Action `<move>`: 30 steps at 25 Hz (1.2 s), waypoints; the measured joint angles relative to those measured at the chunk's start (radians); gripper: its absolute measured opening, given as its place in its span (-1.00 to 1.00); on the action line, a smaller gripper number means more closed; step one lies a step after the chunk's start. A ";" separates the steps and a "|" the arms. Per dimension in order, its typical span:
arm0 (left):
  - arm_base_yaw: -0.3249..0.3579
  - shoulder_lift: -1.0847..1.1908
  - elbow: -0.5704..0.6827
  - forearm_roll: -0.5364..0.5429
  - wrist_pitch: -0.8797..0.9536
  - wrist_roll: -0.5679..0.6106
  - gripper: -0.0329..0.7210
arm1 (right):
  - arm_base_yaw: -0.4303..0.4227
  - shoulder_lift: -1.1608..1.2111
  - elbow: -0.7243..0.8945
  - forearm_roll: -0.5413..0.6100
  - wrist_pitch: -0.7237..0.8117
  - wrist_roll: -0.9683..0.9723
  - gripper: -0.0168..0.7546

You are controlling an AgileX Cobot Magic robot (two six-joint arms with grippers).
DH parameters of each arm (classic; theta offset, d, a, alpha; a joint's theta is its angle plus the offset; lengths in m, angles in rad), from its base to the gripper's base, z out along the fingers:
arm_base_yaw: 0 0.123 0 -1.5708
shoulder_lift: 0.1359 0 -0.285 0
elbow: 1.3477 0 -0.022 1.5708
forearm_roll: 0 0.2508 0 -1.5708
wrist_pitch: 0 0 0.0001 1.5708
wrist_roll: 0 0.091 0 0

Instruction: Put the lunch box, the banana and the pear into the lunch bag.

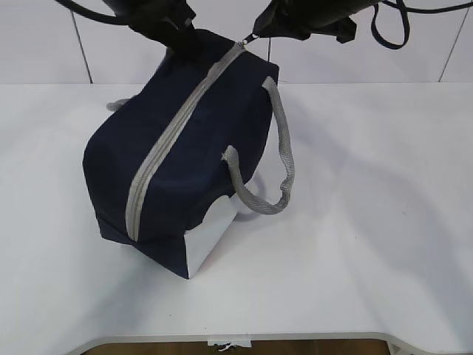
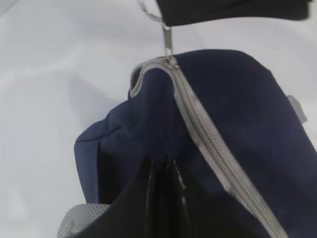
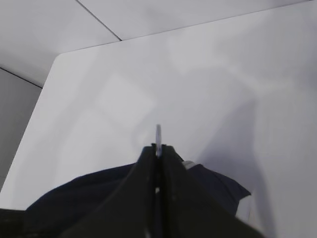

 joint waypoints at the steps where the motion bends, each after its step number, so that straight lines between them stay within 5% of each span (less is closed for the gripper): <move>1: 0.000 0.000 -0.012 0.000 0.022 0.012 -0.85 | 0.000 0.004 0.000 0.002 -0.004 0.000 -0.95; 30: 0.000 0.014 -0.036 0.004 0.065 0.047 -0.86 | -0.060 0.200 -0.014 0.050 -0.016 0.000 -0.95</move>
